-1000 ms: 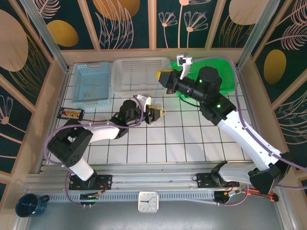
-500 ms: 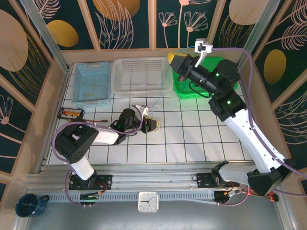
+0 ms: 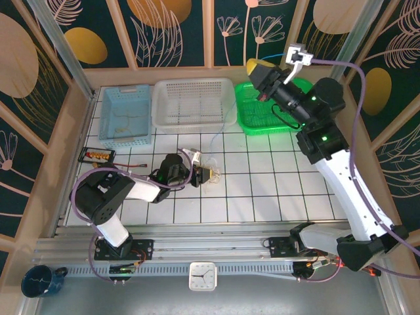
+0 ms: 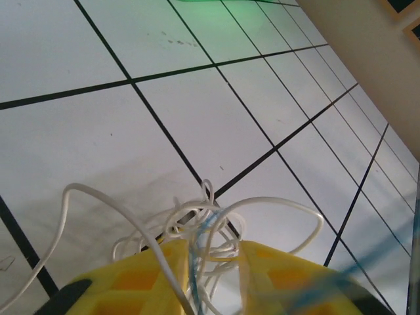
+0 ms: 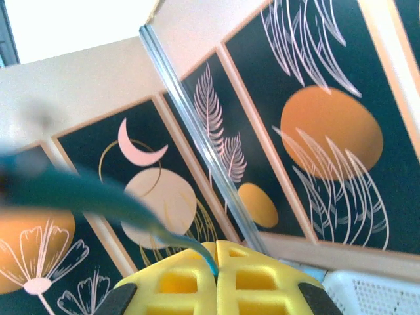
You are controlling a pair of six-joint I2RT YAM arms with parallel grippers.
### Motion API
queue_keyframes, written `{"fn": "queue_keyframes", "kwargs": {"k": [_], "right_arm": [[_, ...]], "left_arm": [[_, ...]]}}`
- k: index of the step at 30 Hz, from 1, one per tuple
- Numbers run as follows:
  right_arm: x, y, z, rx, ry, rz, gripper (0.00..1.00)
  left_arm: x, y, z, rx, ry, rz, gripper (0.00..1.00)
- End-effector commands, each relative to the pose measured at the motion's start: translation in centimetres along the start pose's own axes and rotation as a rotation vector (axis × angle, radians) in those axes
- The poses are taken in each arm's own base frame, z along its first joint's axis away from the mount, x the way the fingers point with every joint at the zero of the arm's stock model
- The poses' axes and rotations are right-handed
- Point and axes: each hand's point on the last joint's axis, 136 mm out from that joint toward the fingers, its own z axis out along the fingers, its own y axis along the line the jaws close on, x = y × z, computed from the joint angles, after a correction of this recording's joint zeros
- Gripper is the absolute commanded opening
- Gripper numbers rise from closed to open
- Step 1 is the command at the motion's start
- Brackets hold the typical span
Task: Untangle the cables
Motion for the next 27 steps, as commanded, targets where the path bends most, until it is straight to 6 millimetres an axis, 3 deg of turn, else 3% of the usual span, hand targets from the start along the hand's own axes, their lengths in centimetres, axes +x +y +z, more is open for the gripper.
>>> {"fn": "queue_keyframes", "kwargs": {"k": [1,5,10,20,27], "right_arm": [[-5.5,3.1,-2.2,-0.046,-0.150,-0.070,0.00],[-6.6,2.8,-2.7,-0.037,-0.180,-0.070,0.00],[-5.5,1.2,-2.2,-0.009,-0.155,-0.053,0.00],[-3.6,0.5,-1.9,-0.033,-0.102,-0.004,0.00],[-3.2,0.2,-2.3,-0.017,-0.100,-0.007,0.00]], "left_arm": [[-0.1,-0.1,0.0,0.012,-0.023,-0.002,0.33],[0.1,0.1,-0.1,0.008,-0.021,-0.004,0.36],[-0.3,-0.2,-0.2,0.011,-0.028,0.001,0.36],[-3.1,-2.5,-1.3,0.051,-0.078,0.040,0.63],[-4.4,-3.2,-0.7,0.049,-0.049,0.109,0.68]]}}
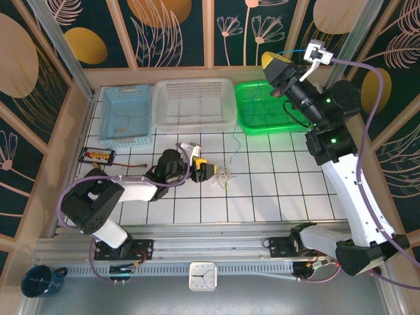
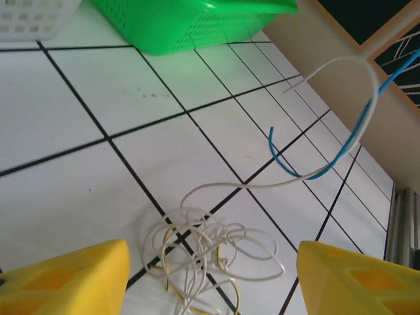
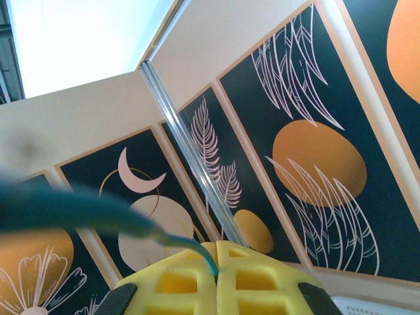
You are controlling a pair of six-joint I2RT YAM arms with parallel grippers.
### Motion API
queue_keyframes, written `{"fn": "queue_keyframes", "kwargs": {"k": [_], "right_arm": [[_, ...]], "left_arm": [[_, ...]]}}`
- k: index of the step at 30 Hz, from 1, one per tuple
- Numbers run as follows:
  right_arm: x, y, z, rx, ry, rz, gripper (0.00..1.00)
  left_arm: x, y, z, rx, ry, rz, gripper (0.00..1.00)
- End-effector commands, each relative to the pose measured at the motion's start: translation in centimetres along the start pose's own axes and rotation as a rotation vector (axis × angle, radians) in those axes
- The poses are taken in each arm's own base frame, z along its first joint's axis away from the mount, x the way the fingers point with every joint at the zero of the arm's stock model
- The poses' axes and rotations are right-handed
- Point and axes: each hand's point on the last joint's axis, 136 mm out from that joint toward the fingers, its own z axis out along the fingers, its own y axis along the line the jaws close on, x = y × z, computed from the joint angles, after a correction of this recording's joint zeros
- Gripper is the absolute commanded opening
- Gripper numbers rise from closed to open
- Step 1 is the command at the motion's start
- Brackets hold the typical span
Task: Untangle the cables
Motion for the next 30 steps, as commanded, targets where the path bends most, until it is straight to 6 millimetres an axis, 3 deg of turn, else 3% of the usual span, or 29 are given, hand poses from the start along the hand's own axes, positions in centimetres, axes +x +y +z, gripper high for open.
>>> {"fn": "queue_keyframes", "kwargs": {"k": [1,11,17,24,30], "right_arm": [[-1.3,1.3,-0.7,-0.035,-0.040,-0.020,0.00],[-1.6,1.5,-0.8,-0.030,-0.045,-0.038,0.00],[-2.0,1.6,-0.9,-0.026,-0.052,-0.052,0.00],[-3.1,1.6,-0.7,-0.012,-0.062,-0.088,0.00],[-7.3,2.3,-0.8,-0.010,-0.124,-0.150,0.00]], "left_arm": [[-0.5,-0.5,0.6,0.011,0.033,0.061,0.68],[-0.1,0.2,3.5,0.018,0.095,0.072,0.67],[1.7,0.2,6.2,0.004,0.173,0.095,0.62],[4.5,2.9,7.2,-0.134,0.252,0.071,0.33],[7.0,4.2,7.0,-0.164,0.320,0.040,0.21]]}}
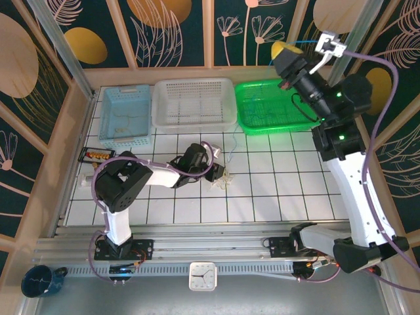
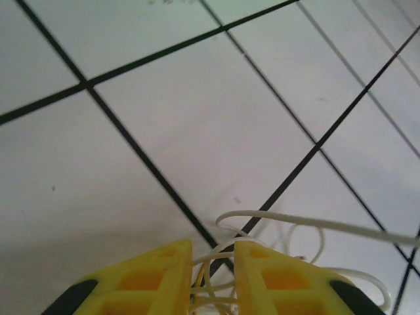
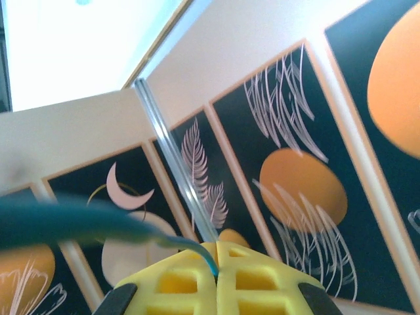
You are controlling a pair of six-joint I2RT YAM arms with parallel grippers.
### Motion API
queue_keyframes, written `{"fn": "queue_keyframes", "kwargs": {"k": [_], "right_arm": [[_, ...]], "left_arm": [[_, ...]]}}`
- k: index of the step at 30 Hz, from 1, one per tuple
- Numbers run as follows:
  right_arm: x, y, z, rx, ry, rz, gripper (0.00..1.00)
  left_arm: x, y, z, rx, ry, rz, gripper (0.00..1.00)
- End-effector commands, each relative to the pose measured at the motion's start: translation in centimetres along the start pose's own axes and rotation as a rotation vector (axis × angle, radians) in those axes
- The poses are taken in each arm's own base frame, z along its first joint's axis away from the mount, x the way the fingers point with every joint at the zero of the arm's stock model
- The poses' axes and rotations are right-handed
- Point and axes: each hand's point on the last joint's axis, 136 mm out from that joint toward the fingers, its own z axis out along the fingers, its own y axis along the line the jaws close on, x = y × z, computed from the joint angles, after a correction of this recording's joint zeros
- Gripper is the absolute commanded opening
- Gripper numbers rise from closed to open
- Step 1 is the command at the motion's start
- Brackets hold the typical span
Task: Untangle the cables
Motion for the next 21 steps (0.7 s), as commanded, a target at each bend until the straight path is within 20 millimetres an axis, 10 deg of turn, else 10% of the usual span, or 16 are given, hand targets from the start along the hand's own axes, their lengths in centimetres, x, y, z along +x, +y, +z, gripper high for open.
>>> {"fn": "queue_keyframes", "kwargs": {"k": [1,21], "right_arm": [[-3.9,1.7,-0.4,-0.034,-0.071,-0.072,0.00],[-13.9,3.0,-0.7,-0.024,-0.236,-0.195,0.00]], "left_arm": [[2.0,1.0,0.6,-0.031,0.058,-0.020,0.20],[4.0,1.5,0.1,-0.024,0.070,-0.038,0.13]]}}
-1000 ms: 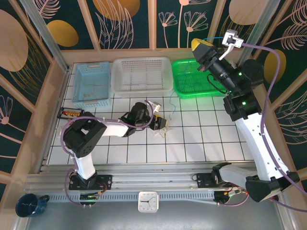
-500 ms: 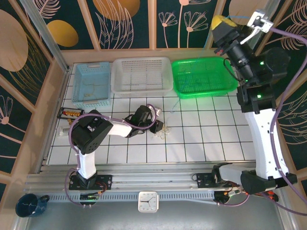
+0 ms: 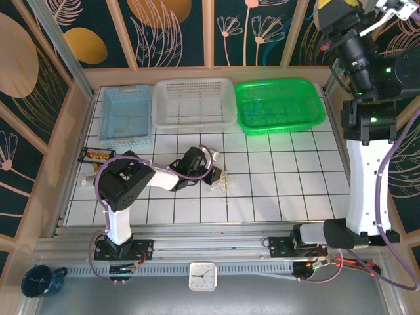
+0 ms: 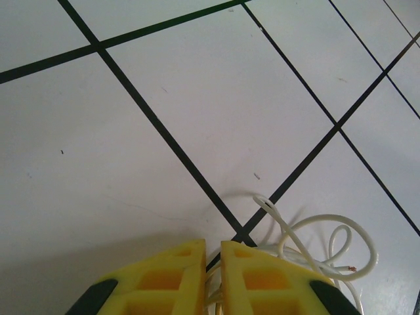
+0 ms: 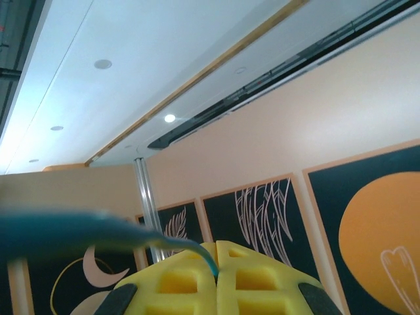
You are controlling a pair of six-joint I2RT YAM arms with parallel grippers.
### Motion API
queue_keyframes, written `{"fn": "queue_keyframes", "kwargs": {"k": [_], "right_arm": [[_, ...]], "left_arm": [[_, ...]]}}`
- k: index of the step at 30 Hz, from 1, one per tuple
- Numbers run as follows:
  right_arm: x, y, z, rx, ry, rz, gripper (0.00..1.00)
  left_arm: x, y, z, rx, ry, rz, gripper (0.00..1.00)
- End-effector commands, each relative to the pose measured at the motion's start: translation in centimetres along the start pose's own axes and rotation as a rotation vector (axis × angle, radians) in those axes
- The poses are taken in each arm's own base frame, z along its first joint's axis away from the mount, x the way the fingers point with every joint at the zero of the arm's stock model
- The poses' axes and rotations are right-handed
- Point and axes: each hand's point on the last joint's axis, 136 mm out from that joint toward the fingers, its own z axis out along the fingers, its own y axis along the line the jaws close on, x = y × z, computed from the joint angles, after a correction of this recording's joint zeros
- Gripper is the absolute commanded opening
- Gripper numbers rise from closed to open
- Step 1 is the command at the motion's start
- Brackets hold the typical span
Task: Untangle the cables
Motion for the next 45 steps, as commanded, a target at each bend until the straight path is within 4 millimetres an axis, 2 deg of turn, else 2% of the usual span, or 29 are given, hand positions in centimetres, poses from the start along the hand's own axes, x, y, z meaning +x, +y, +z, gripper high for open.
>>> {"fn": "queue_keyframes", "kwargs": {"k": [1,3,6,10,15,20,23,29,32,39,45], "right_arm": [[-1.8,0.6,-0.1,-0.022,-0.032,0.003,0.00],[-1.6,0.5,0.1,-0.033,-0.025,0.018,0.00],[-0.3,-0.2,0.3,-0.033,0.005,0.047,0.00],[2.0,-1.5,-0.1,-0.012,0.039,0.079,0.00],[5.6,-3.7,-0.8,0.030,0.079,0.126,0.00],[9.5,-6.2,-1.2,0.066,0.120,0.190,0.00],[11.7,-7.2,-0.9,0.073,0.144,0.224,0.00],[15.8,-8.2,0.9,0.076,0.182,0.261,0.00],[17.2,-8.8,2.0,0.078,0.188,0.273,0.00],[19.2,-12.1,4.8,0.126,0.164,0.257,0.00],[20.4,-15.4,6.7,0.189,0.151,0.212,0.00]], "left_arm": [[2.8,0.8,0.0,-0.019,0.073,-0.031,0.13],[2.7,0.8,-0.1,-0.015,0.068,-0.034,0.14],[1.9,0.2,-0.4,0.000,0.050,-0.039,0.21],[-0.5,-1.2,-1.5,0.033,-0.005,-0.047,0.41],[-4.6,-3.6,-3.7,0.080,-0.107,-0.054,0.69],[-8.4,-5.4,-6.5,0.098,-0.219,-0.067,0.89],[-10.2,-5.6,-8.3,0.070,-0.283,-0.082,0.99],[-13.3,-4.9,-12.0,-0.022,-0.419,-0.118,0.99],[-14.5,-3.8,-13.7,-0.089,-0.483,-0.159,0.99],[-16.4,-1.8,-17.0,-0.132,-0.587,-0.265,0.99],[-17.8,-1.2,-18.7,-0.162,-0.617,-0.276,0.99]]}}
